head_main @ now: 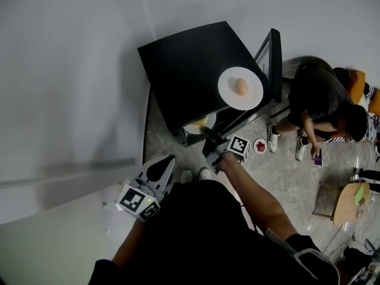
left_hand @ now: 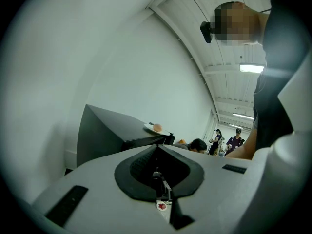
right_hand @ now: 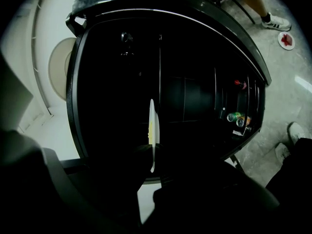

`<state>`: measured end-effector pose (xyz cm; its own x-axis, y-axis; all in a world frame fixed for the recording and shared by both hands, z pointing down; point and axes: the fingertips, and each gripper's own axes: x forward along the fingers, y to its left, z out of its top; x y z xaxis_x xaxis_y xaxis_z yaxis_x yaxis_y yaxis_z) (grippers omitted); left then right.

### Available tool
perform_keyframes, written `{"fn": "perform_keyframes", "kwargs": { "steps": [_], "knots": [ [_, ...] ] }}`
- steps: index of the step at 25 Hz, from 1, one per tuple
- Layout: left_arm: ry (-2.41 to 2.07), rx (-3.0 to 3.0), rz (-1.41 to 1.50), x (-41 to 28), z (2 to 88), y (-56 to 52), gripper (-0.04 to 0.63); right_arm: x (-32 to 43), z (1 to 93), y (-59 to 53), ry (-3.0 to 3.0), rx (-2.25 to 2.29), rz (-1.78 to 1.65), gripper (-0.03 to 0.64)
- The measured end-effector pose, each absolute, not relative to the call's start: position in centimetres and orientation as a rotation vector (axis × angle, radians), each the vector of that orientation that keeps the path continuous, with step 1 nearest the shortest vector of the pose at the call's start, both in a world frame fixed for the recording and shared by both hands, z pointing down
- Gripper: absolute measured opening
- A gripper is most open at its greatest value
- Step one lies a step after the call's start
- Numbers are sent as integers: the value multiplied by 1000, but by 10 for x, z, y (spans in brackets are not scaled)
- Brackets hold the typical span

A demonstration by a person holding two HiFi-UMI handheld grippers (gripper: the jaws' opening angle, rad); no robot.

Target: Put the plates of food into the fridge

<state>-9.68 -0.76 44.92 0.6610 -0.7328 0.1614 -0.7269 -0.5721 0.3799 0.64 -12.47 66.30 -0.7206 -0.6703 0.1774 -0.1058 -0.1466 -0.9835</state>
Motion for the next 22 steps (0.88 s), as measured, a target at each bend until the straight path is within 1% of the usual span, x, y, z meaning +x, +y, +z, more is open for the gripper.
{"fn": "perform_keyframes", "kwargs": {
  "steps": [22],
  "knots": [
    [-1177, 2439, -31, -94, 449, -6, 25, -16, 666, -161, 1755, -915, -1890, 35]
  ]
}}
